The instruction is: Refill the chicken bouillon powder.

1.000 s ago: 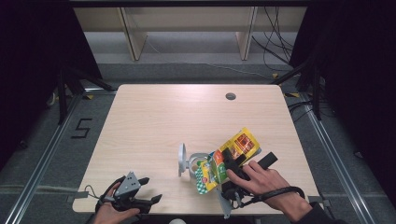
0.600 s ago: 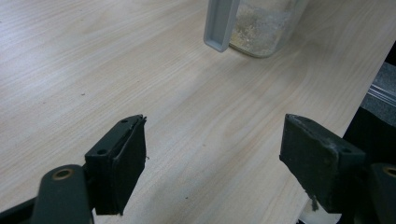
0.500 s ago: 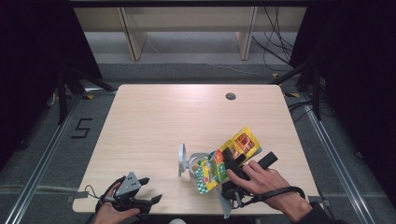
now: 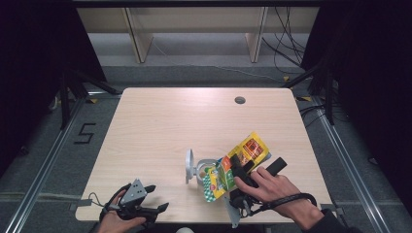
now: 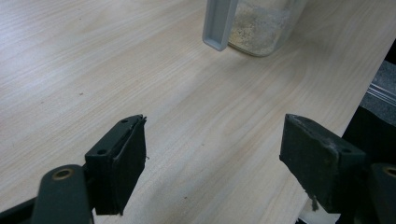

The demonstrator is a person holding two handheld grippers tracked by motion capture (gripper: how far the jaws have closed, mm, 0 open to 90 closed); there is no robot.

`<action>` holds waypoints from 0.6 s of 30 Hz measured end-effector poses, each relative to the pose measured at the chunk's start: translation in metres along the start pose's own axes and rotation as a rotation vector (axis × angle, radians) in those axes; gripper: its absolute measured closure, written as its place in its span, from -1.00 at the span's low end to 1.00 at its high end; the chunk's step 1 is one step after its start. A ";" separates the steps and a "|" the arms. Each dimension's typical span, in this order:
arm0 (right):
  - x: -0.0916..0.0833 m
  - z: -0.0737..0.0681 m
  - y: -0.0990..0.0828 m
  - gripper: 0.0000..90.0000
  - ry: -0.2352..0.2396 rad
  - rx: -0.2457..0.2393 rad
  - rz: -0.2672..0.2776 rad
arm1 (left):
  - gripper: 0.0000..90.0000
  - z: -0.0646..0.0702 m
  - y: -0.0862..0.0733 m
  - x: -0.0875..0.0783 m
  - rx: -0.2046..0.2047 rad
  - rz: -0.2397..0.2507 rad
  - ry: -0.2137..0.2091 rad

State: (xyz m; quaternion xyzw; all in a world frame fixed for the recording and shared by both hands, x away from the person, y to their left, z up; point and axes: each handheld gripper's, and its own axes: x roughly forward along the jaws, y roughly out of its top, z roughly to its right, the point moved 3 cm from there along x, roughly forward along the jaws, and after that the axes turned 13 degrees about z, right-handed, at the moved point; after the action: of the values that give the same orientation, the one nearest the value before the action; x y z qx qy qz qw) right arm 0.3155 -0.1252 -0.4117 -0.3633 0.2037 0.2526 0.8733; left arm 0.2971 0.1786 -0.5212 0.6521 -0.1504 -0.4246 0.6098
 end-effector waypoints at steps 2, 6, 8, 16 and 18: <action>0.000 0.001 0.000 0.17 -0.010 -0.004 -0.005 | -0.51 -0.001 -0.001 0.000 0.009 -0.002 0.001; 0.001 -0.001 0.002 0.18 0.006 -0.004 -0.004 | -0.51 0.000 0.000 0.000 0.000 0.000 0.000; 0.000 0.000 0.001 0.18 0.000 -0.003 -0.013 | -0.51 -0.001 -0.001 0.000 0.007 -0.004 -0.001; 0.000 -0.002 -0.001 0.18 0.004 0.004 -0.013 | -0.51 -0.001 -0.001 0.001 0.008 -0.004 -0.001; 0.001 -0.002 0.000 0.18 0.006 -0.003 -0.006 | -0.51 0.000 -0.001 0.001 0.000 0.002 0.001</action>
State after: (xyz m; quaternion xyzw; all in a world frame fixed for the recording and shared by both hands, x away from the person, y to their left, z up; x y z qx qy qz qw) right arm 0.3157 -0.1262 -0.4132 -0.3661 0.2049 0.2491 0.8729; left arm 0.2975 0.1781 -0.5221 0.6522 -0.1508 -0.4239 0.6101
